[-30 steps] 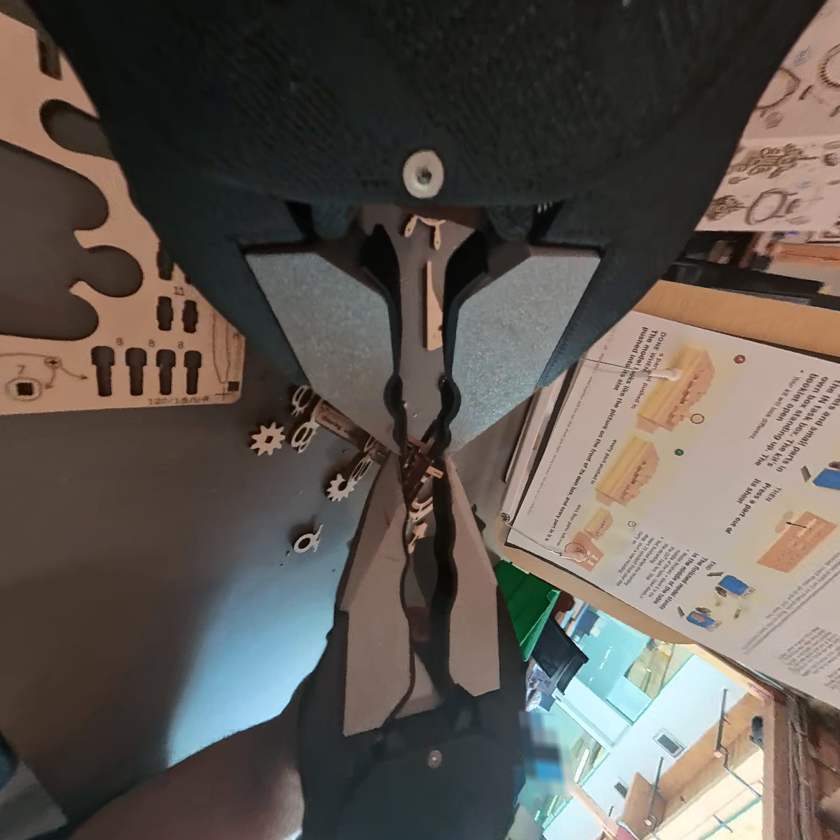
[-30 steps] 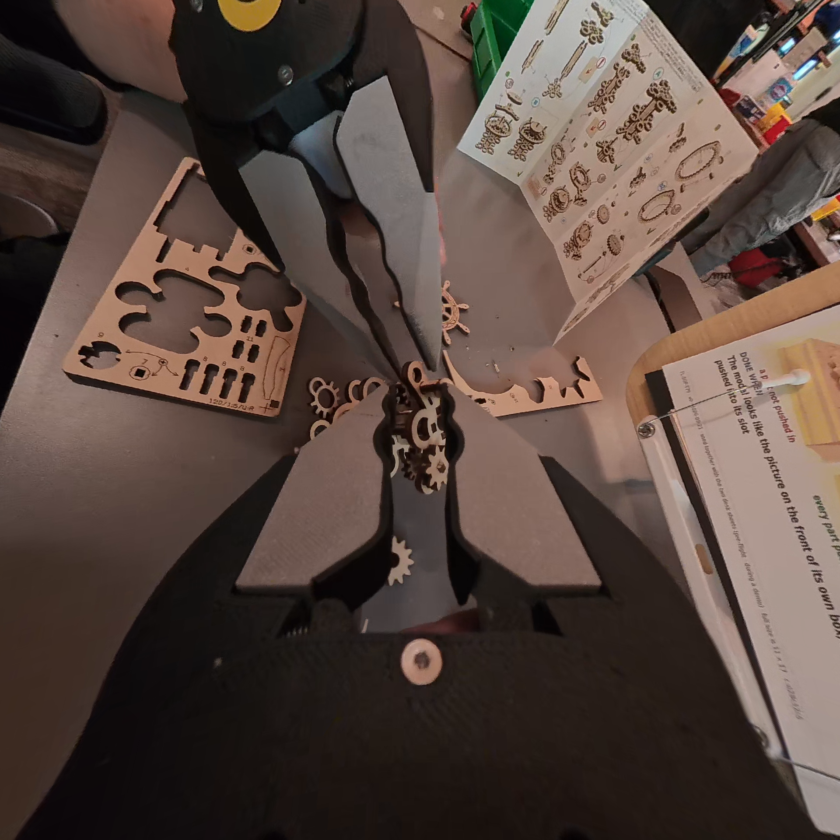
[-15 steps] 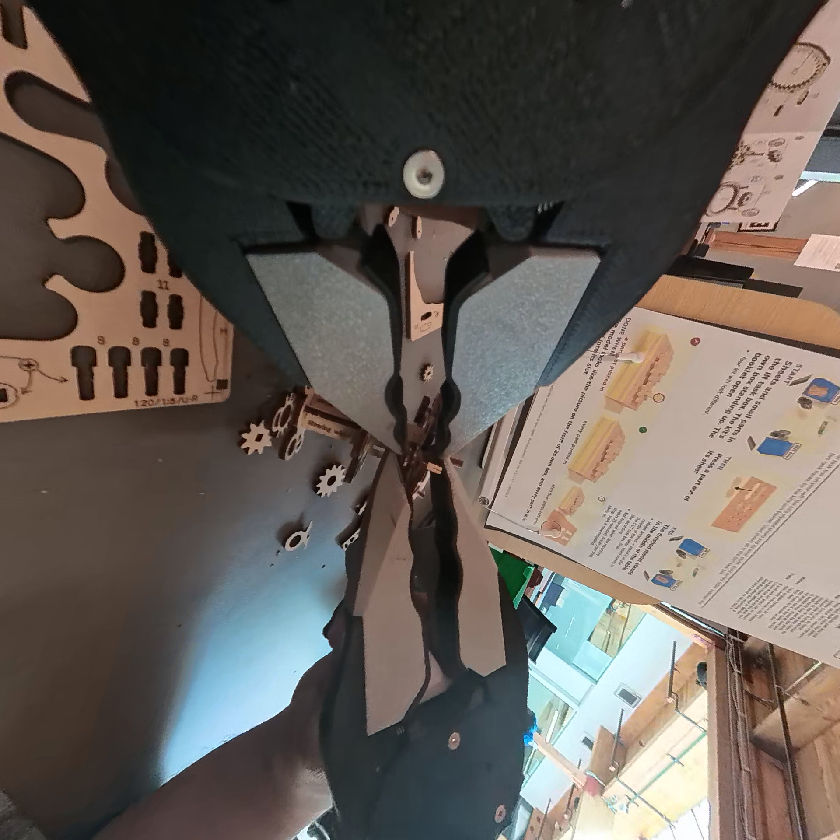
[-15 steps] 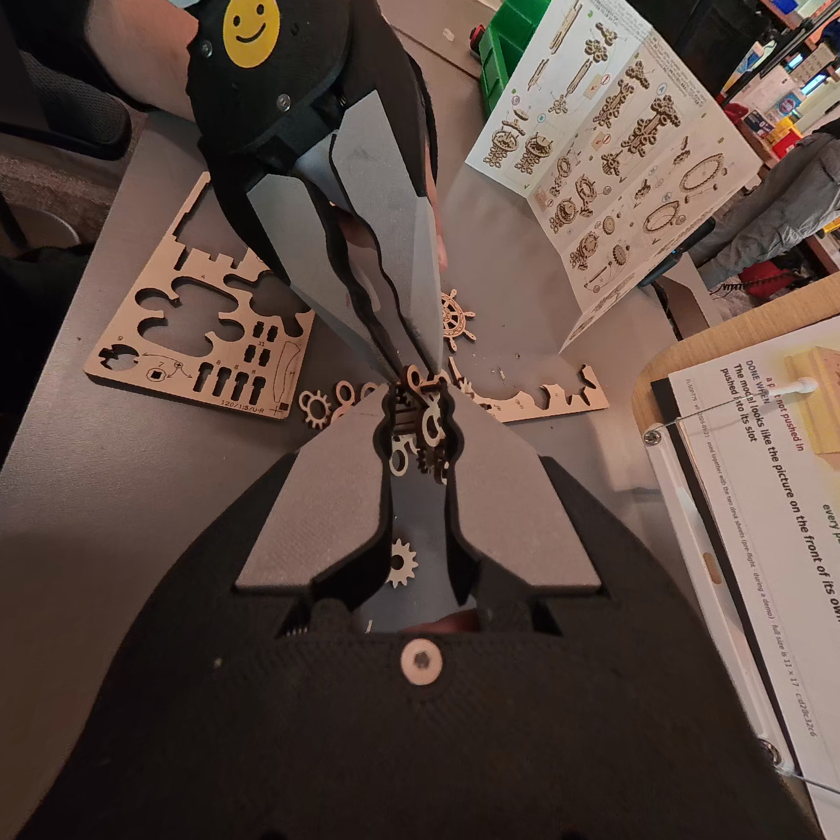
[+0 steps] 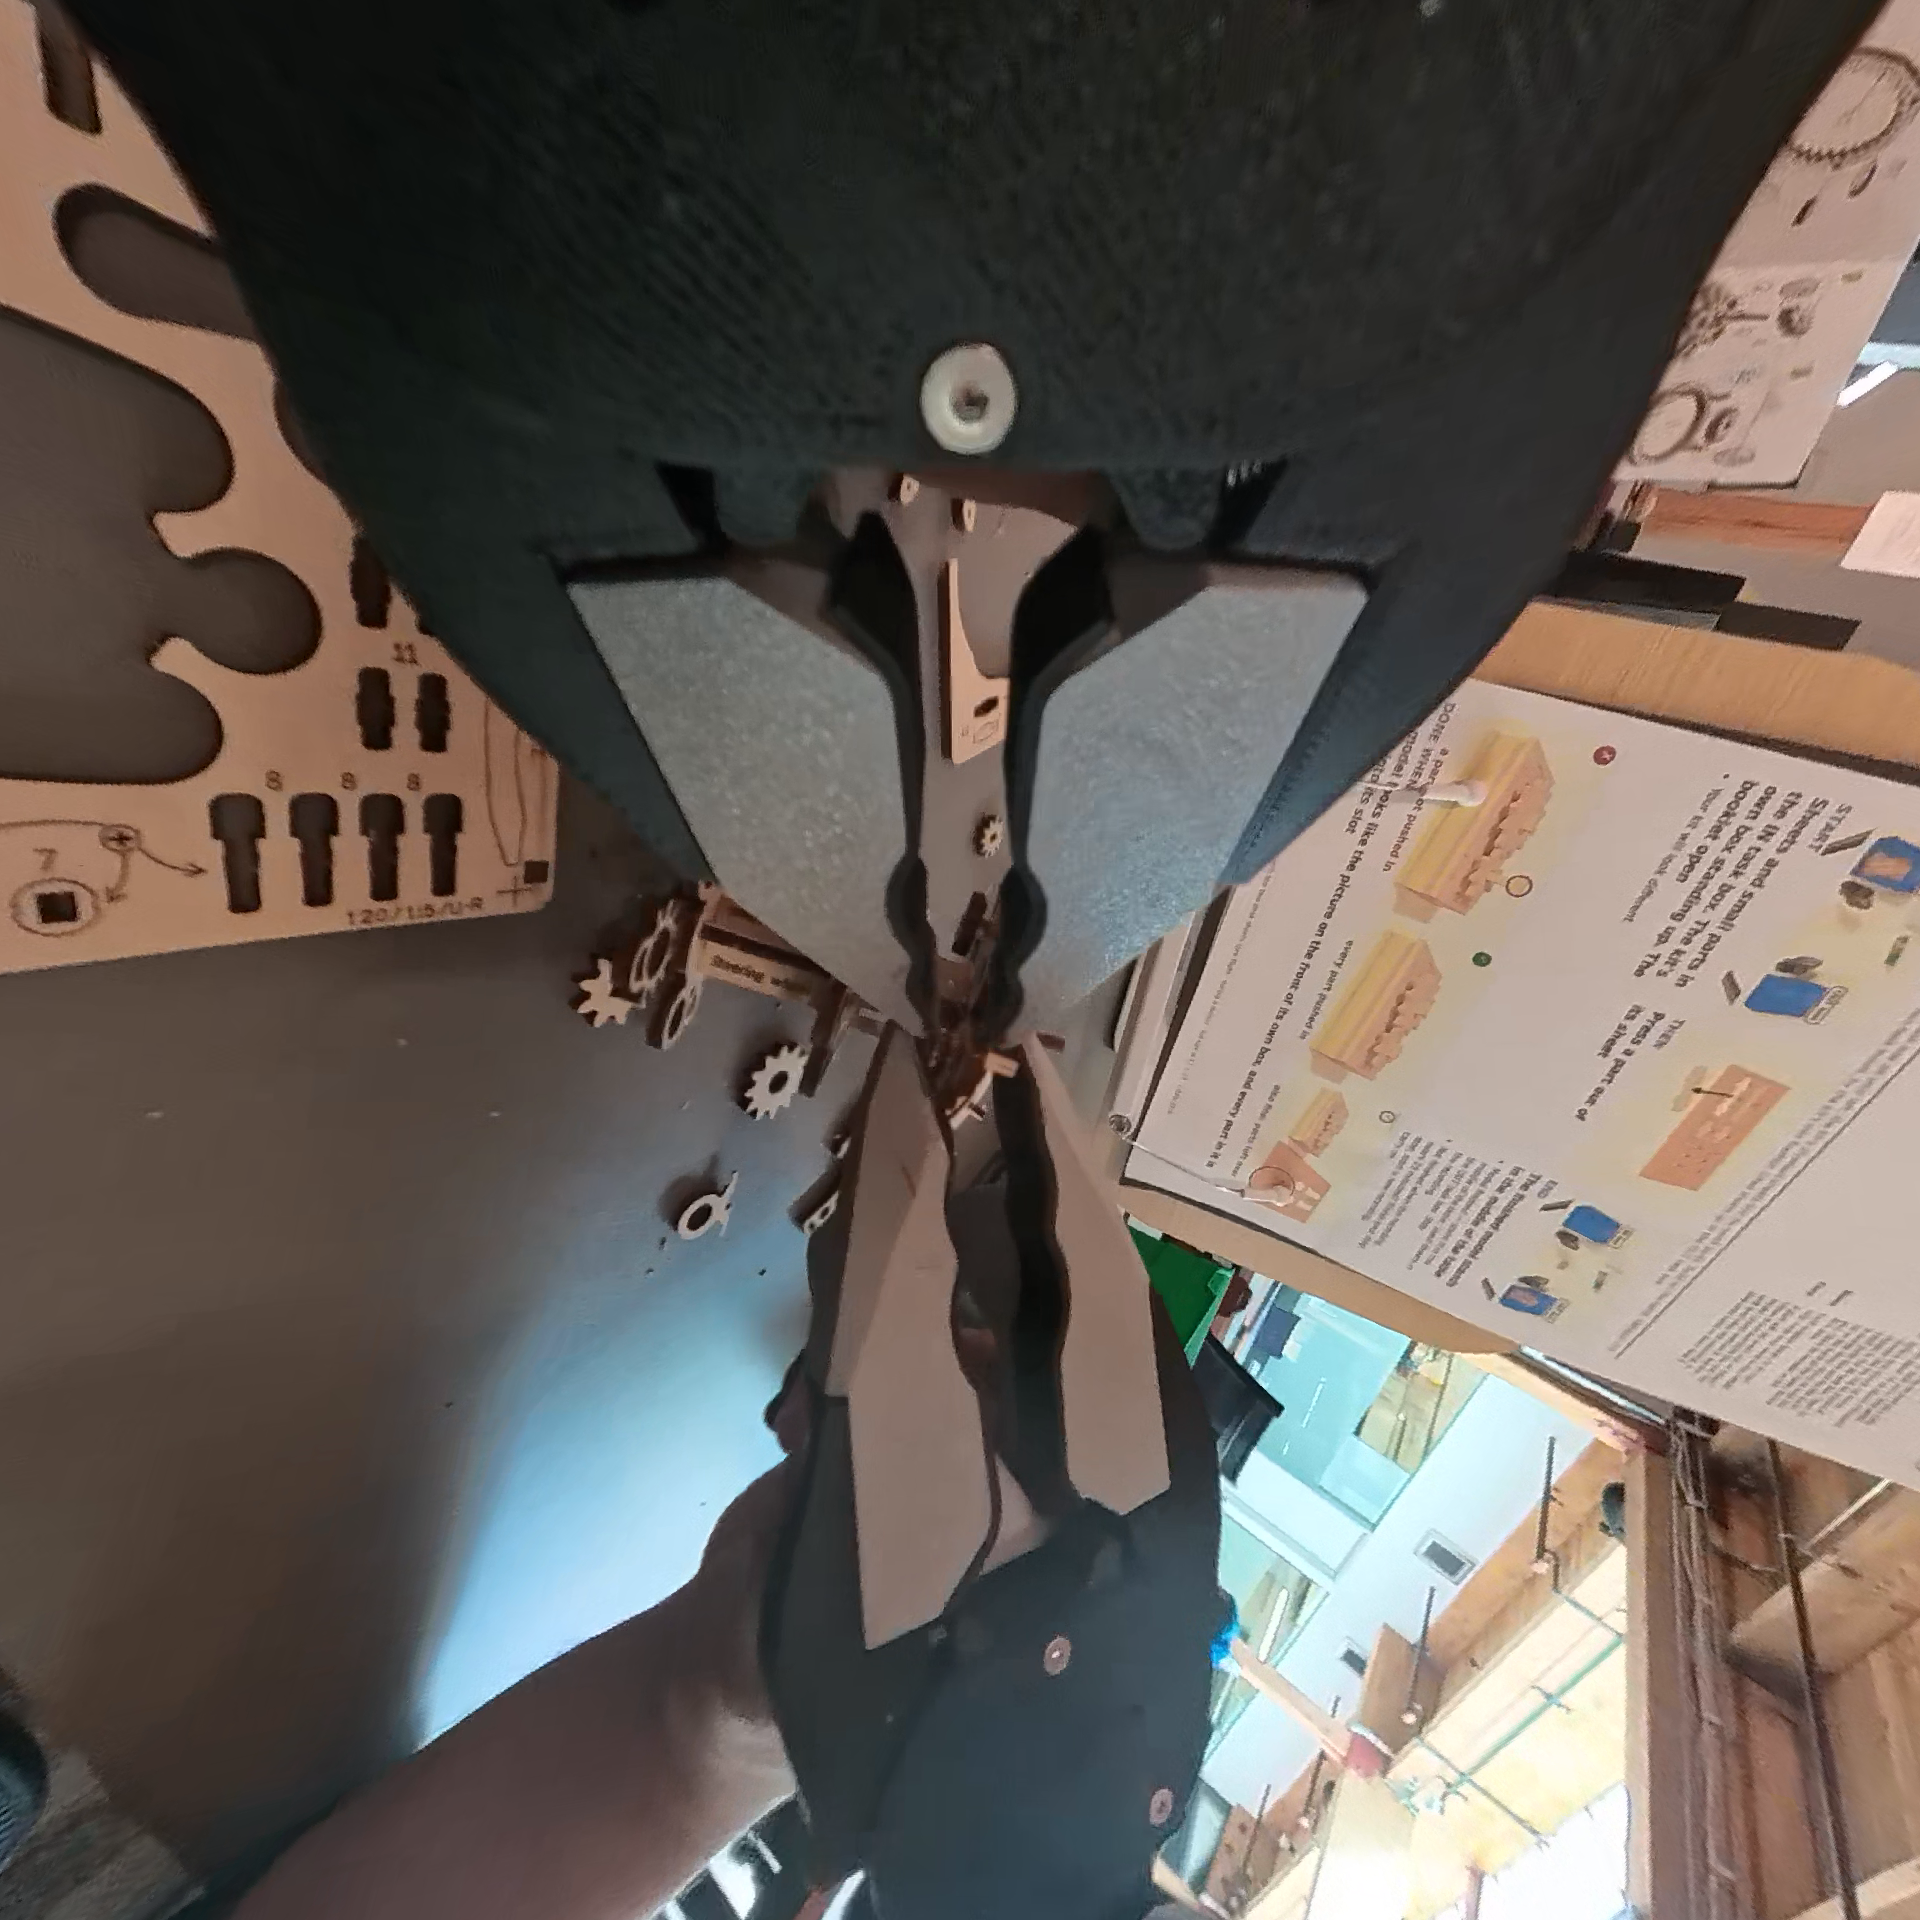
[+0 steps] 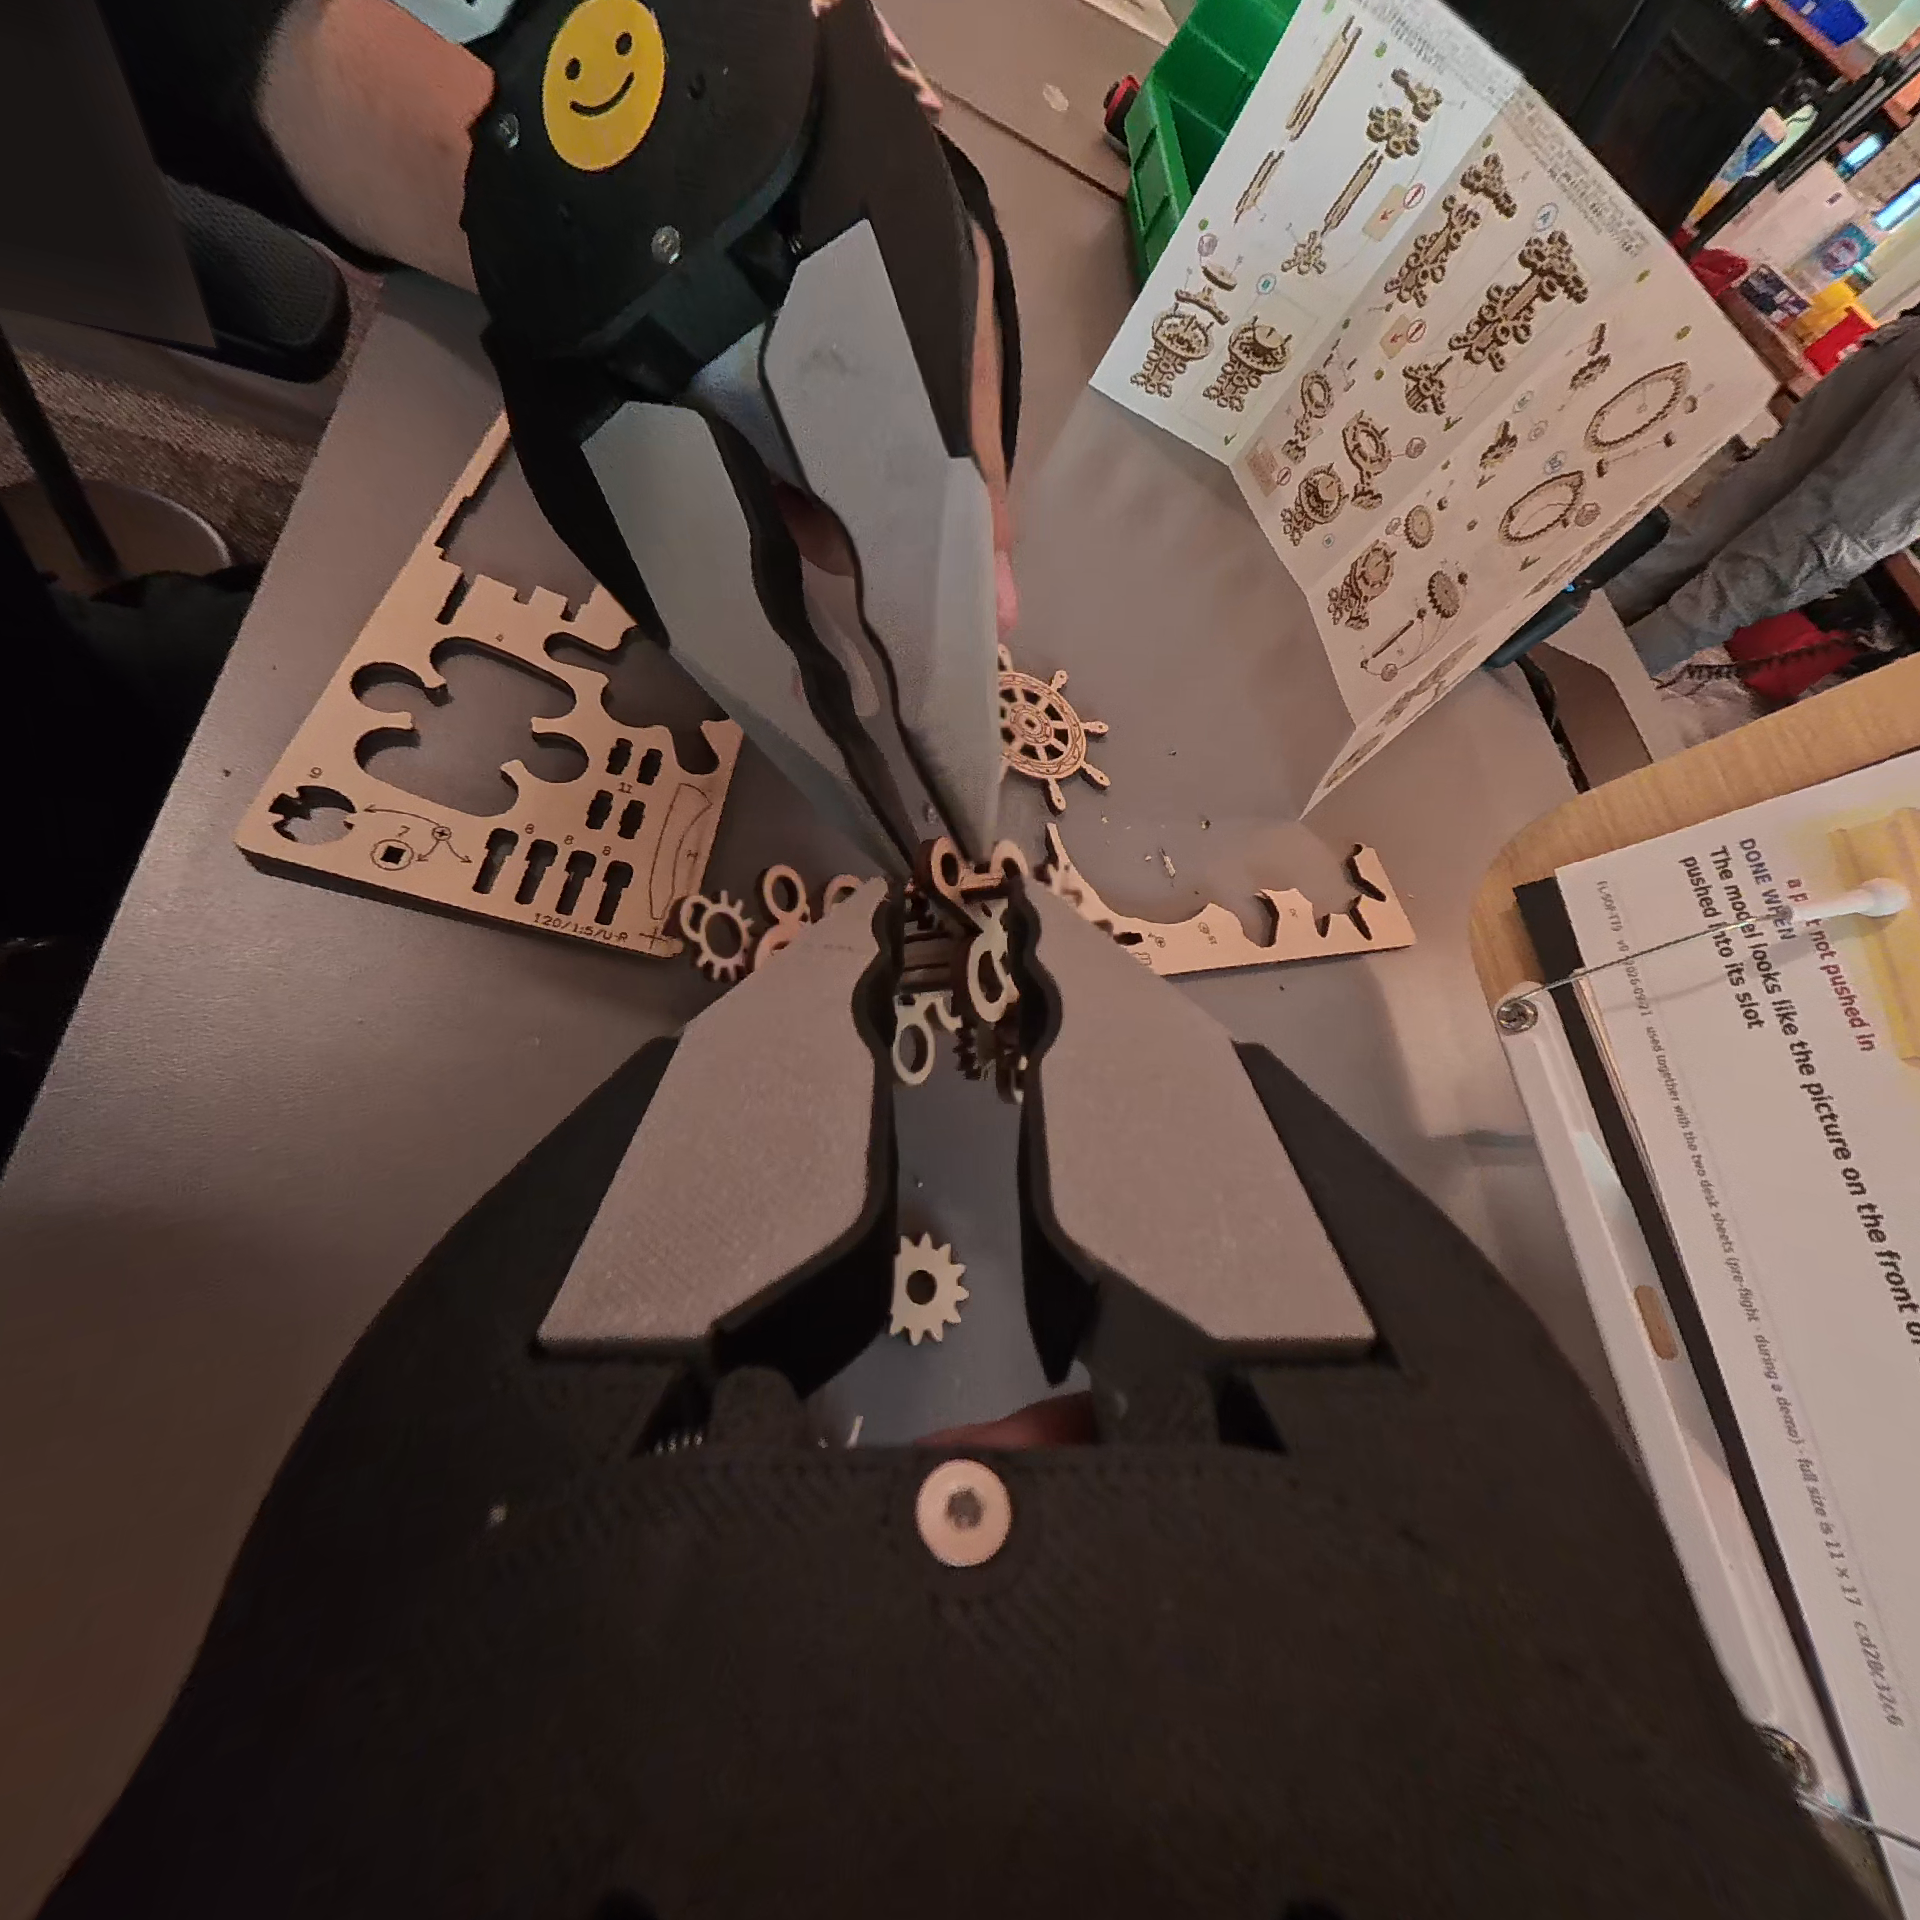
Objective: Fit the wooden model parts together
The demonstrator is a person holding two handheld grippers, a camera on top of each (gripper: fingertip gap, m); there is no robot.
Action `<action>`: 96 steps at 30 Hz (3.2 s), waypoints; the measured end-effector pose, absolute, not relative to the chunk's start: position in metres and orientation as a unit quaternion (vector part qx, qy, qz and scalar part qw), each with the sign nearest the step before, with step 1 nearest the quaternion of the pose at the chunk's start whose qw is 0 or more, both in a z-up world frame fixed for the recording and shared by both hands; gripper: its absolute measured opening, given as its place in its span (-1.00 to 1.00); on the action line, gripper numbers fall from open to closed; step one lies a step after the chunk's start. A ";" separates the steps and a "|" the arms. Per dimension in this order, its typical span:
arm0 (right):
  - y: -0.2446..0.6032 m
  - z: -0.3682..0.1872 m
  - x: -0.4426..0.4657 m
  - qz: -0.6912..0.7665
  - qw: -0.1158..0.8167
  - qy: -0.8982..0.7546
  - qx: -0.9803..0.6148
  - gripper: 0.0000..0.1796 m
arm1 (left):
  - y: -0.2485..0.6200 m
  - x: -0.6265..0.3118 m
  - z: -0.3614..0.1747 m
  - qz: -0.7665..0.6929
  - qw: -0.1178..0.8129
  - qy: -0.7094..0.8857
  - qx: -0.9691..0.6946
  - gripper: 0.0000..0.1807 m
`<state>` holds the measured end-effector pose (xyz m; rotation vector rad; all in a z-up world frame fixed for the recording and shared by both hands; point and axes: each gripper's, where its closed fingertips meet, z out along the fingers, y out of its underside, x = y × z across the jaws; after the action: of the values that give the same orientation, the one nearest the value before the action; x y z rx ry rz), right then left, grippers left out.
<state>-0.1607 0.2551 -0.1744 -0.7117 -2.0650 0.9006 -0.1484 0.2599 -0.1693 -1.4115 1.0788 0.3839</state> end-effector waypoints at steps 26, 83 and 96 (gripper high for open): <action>0.245 -0.175 -0.152 0.374 0.344 -0.819 -0.266 -0.83 | 0.250 -0.138 -0.169 0.150 0.618 0.497 -0.590 -0.93; 0.261 -0.178 -0.165 0.185 0.501 -0.822 -0.196 -0.83 | 0.253 -0.146 -0.169 0.151 0.614 0.484 -0.605 -0.82; 0.264 -0.174 -0.170 0.148 0.535 -0.811 -0.188 -0.83 | 0.265 -0.163 -0.176 -0.051 0.564 0.338 -0.752 -0.70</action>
<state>-0.1702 0.2645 -0.1744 -0.4476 -1.9314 0.3528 -0.1629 0.2646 -0.1764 -1.7688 0.7952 -0.1192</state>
